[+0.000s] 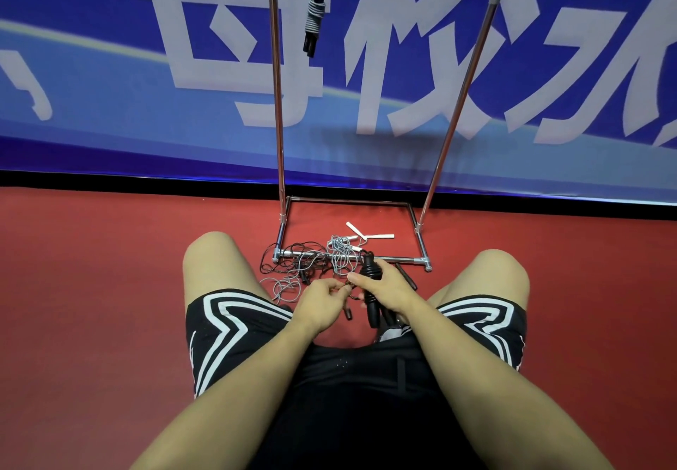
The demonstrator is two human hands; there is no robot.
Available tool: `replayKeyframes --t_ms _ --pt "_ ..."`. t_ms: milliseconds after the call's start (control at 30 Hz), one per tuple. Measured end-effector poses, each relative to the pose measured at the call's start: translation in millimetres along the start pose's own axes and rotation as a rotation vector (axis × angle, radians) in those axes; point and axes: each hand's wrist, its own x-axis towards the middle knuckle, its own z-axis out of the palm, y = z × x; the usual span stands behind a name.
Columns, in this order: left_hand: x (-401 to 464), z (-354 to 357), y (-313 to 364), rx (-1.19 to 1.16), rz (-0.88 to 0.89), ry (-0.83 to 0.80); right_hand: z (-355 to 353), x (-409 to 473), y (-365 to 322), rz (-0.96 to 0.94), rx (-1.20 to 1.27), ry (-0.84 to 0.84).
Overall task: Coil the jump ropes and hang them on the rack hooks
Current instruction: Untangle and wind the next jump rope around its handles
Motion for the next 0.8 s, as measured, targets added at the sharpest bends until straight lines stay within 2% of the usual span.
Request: replayKeyframes --t_ms 167,400,567,667,800 --pt "1.9 -1.0 -0.6 0.137 -0.011 0.081 0.9 2.2 -4.6 0.142 0.238 -0.033" --pt "-4.5 -4.6 4.4 0.296 -0.041 0.138 -2.5 2.5 -0.5 0.068 0.076 -0.036" --pt "-10.2 -7.0 12.2 0.243 -0.026 0.162 -2.8 -0.8 -6.4 -0.001 0.059 -0.04" --pt "-8.2 -9.2 9.0 0.116 -0.058 0.151 -5.5 -1.0 -7.6 -0.012 0.082 0.019" --pt "-5.9 -7.9 5.7 0.011 0.024 0.128 -9.3 4.3 -0.8 -0.023 0.055 0.088"
